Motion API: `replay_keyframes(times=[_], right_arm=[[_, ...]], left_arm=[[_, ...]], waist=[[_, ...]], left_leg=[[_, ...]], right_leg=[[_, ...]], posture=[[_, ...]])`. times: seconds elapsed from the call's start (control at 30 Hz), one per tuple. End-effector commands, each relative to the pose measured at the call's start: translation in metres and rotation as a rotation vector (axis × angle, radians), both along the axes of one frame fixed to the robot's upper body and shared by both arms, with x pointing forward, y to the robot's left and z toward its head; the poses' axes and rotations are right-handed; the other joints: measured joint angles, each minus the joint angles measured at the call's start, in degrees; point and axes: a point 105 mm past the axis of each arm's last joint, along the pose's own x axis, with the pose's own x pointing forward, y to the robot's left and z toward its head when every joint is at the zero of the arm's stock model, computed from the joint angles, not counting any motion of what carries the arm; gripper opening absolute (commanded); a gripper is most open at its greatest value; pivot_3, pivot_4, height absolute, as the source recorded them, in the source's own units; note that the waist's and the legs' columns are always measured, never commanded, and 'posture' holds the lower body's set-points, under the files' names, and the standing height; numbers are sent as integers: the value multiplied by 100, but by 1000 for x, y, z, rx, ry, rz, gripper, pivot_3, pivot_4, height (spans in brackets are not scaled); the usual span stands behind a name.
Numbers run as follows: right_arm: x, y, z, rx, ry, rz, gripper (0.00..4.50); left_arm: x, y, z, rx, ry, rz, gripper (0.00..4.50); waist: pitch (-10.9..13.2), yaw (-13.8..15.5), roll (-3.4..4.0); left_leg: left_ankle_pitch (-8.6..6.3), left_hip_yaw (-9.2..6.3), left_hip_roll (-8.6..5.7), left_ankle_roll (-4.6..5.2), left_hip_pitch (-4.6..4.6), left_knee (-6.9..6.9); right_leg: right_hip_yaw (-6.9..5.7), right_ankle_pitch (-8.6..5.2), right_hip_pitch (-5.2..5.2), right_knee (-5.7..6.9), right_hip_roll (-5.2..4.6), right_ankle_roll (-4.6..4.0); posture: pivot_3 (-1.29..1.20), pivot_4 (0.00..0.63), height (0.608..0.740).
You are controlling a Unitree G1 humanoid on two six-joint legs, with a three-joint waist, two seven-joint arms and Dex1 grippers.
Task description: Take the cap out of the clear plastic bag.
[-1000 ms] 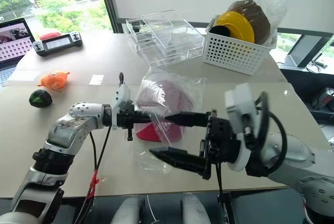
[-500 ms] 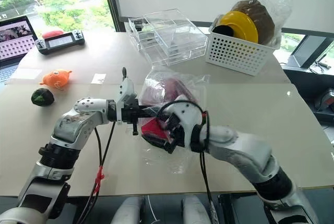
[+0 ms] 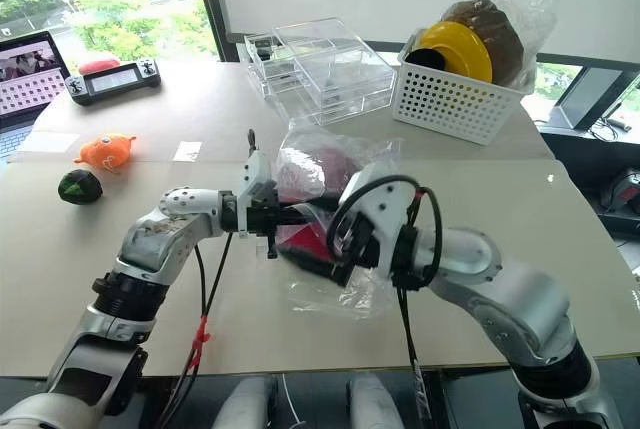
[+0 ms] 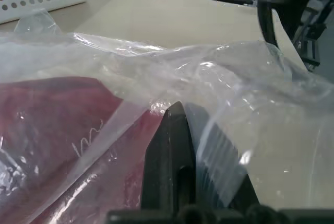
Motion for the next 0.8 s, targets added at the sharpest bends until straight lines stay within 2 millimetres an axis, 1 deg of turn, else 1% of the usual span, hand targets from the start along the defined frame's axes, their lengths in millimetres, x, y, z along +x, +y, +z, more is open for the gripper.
replay_keyframes(times=[0.03, 0.13, 0.2, 0.27, 0.33, 0.4, 0.43, 0.5, 0.63, 0.73, 0.8], right_arm=[[2, 8, -7, -8, 23, 8, 4500], [5, 9, -3, 2, 11, 7, 4500], [9, 7, -5, -12, 7, -15, 4500], [18, 1, -12, -41, 12, -76, 4500], [27, -9, -22, -103, -2, -140, 4500], [38, -31, -44, -283, -67, -231, 4500], [41, -39, -51, -350, -98, -251, 4500], [44, -47, -62, -442, -146, -268, 4500], [48, -52, -77, -578, -240, -274, 4500], [60, -52, -78, -586, -281, -339, 4500], [67, -48, -76, -572, -304, -382, 4500]], left_arm=[[5, -9, 19, -19, -75, -6, 23], [10, -15, 22, -21, -93, 5, 23], [10, -17, 24, -36, -95, 1, 23], [9, -18, 27, -43, -96, -3, 23], [7, -17, 28, -42, -97, -9, 23], [5, -12, 30, -46, -90, -10, 23], [4, -11, 31, -48, -87, -10, 23], [3, -9, 33, -53, -81, -9, 23], [3, -9, 37, -65, -71, -3, 23], [3, -10, 38, -74, -66, 2, 23], [2, -11, 38, -78, -61, 2, 23]], waist=[[0, 0, 0], [0, 1, 0], [0, 1, 0], [0, 1, 0], [0, 0, 0], [0, 7, 1], [0, 22, 0], [1, 18, 1], [0, -25, 1], [0, -26, 1], [0, -20, 1]], left_leg=[[0, 0, 0, 0, 0, 2], [0, 0, -1, 0, 0, 6], [0, -1, -1, 0, 0, 4], [0, -1, -1, 0, -4, 1], [0, -1, -1, 0, -7, 3], [0, -1, -1, 0, -7, 5], [0, -1, -3, 0, -7, 6], [0, -2, -2, 0, -8, 6], [0, 0, -2, 0, -7, 5], [0, 0, -2, 0, -6, 7], [0, 0, -2, 0, -2, 9]], right_leg=[[0, 0, 0, 1, 0, 0], [0, 0, 2, 1, 0, 3], [-1, 1, 1, 0, 0, 2], [-1, 1, -3, 0, 0, 2], [-1, 1, -5, 0, 0, 1], [-1, 1, -4, 0, -1, 2], [0, 1, -4, 1, -2, 2], [-3, -1, -5, -2, -2, 6], [1, -3, -6, -1, -1, 9], [1, -3, -5, 0, -1, 9], [1, -3, 0, 1, -2, 11]], posture=[[0, 150, 735], [0, 150, 735], [0, 150, 735], [0, 150, 735], [0, 150, 735], [0, 150, 735], [0, 150, 735], [0, 150, 735], [0, 150, 735], [0, 150, 735], [0, 150, 735]])
